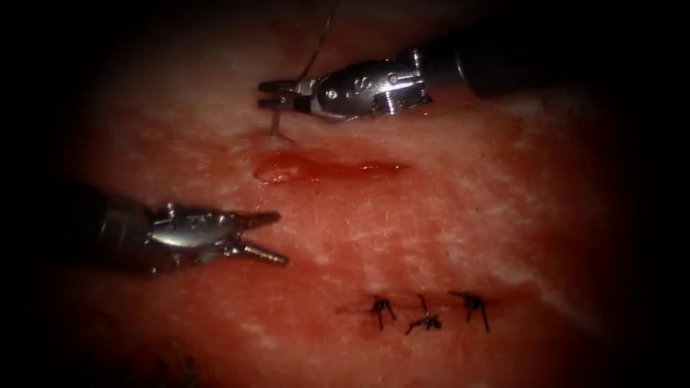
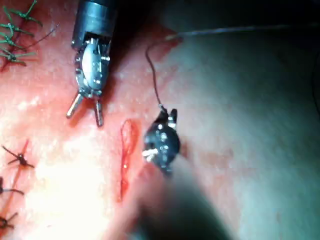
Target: Wound Closure
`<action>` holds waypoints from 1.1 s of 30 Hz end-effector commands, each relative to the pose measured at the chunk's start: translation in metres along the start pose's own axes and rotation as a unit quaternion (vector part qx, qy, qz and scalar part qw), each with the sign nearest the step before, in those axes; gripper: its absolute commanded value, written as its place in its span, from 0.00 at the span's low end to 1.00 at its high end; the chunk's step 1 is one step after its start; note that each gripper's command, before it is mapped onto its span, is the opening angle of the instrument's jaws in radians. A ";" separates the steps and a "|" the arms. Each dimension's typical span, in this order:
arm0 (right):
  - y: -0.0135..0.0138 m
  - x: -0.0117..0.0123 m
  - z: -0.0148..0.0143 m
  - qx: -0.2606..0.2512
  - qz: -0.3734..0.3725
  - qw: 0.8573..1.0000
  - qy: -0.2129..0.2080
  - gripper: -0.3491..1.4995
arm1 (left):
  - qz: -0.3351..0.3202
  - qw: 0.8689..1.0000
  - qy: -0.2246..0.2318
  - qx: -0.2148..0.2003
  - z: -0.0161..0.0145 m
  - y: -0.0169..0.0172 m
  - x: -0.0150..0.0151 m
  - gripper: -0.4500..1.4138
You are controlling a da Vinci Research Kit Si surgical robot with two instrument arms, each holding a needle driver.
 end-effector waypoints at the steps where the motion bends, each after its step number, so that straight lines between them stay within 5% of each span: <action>1: -0.0003 0.0000 0.0015 0.025 -0.010 1.000 -0.008 0.00 | 0.000 1.000 -0.001 -0.001 0.0006 0.0003 -0.0008 0.44; 8: 0.0000 0.0003 0.0025 0.093 -0.031 0.994 -0.043 0.00 | 0.001 1.000 -0.001 -0.001 0.0007 0.0001 -0.0010 0.44; 21: 0.0025 0.0015 0.0015 0.039 0.000 0.998 -0.041 0.00 | -0.004 1.000 -0.003 0.002 0.0013 -0.0006 -0.0019 0.43; 33: 0.0021 0.0005 0.0021 0.072 0.059 0.995 -0.021 0.00 | 0.000 1.000 -0.018 0.004 0.0014 -0.0019 -0.0032 0.42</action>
